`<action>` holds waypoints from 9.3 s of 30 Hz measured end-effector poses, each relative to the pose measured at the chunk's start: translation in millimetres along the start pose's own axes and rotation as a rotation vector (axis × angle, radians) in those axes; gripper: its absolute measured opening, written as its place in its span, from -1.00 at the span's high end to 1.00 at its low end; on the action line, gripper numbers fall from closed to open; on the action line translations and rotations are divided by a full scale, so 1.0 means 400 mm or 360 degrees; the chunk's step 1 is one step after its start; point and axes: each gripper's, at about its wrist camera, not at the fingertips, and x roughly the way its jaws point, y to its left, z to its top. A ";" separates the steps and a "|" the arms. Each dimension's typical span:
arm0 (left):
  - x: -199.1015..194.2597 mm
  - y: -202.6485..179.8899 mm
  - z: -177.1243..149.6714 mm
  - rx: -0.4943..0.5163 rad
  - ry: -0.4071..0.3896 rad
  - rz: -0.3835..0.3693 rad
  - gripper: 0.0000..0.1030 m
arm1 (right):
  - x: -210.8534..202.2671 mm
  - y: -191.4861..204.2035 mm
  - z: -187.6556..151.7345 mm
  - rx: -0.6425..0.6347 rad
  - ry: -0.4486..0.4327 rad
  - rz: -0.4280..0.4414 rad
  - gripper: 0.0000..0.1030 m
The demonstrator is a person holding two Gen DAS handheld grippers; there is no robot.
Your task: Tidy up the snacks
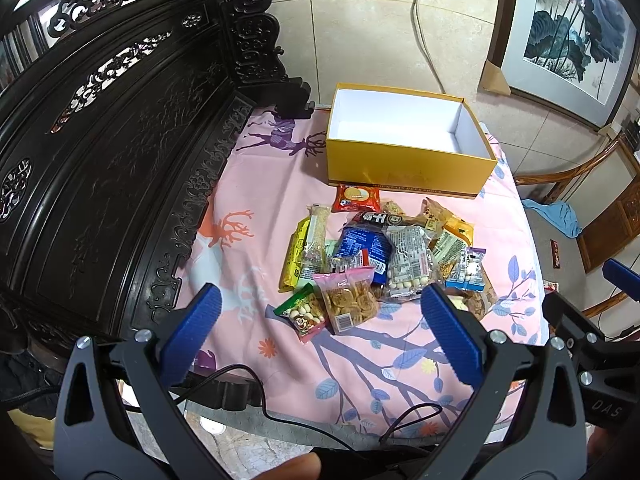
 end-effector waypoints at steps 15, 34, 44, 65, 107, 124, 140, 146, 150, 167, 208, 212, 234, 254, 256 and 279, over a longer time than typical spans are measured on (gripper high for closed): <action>0.000 -0.002 -0.003 0.0004 0.0003 0.0002 -0.96 | 0.008 0.001 -0.002 -0.0011 0.0013 0.0007 -0.97; 0.000 -0.002 -0.007 0.0006 0.0005 0.0006 -0.96 | 0.012 -0.001 -0.002 -0.0014 0.0019 0.0013 -0.97; 0.003 -0.005 -0.013 0.0012 0.0010 0.0006 -0.96 | 0.019 0.002 0.003 -0.0024 0.0033 0.0019 -0.97; 0.192 0.065 -0.070 -0.0012 0.0022 0.0023 -0.96 | 0.246 -0.179 -0.090 -0.0024 0.0016 0.0187 -0.97; 0.581 -0.041 -0.112 0.0135 0.0377 -0.0181 -0.96 | 0.485 -0.182 -0.094 0.0059 0.0136 0.0410 0.46; 0.517 0.007 -0.121 0.0014 0.0261 -0.0485 0.15 | 0.438 -0.177 -0.073 0.0044 0.0070 0.0417 0.47; 0.342 -0.001 0.142 0.0025 -0.0139 -0.0645 0.15 | 0.367 -0.223 0.102 0.0154 -0.0201 0.0421 0.47; 0.349 -0.047 0.349 0.0057 -0.0300 -0.0712 0.15 | 0.377 -0.245 0.290 0.0153 -0.0435 0.0391 0.47; 0.387 -0.082 0.487 0.0070 -0.0393 -0.0687 0.15 | 0.405 -0.253 0.392 0.0150 -0.0542 0.0359 0.47; 0.510 -0.121 0.668 -0.0104 -0.0371 -0.0626 -0.83 | 0.498 -0.266 0.564 0.0175 -0.0550 0.0206 -0.44; 0.529 0.122 0.066 -0.0073 0.0072 -0.0267 -0.87 | 0.486 -0.219 -0.095 -0.0009 0.0054 0.0364 -0.44; 0.519 0.138 0.010 -0.0069 0.0135 -0.0272 -0.87 | 0.532 -0.196 -0.143 -0.0310 0.0149 0.0380 -0.44; 0.557 0.152 -0.179 -0.0151 0.0383 -0.0234 -0.87 | 0.570 -0.129 -0.243 -0.0540 0.0323 0.0288 0.28; 0.661 0.160 -0.218 -0.0262 0.0494 -0.0125 -0.23 | 0.562 -0.123 -0.261 -0.0460 0.0270 0.0234 0.27; 0.655 0.169 -0.222 -0.0287 0.0476 -0.0154 -0.17 | 0.560 -0.125 -0.263 -0.0456 0.0262 0.0230 0.28; 0.455 0.116 -0.123 -0.0095 0.0050 -0.0347 0.04 | 0.535 -0.146 -0.258 -0.0390 0.0228 0.0230 0.31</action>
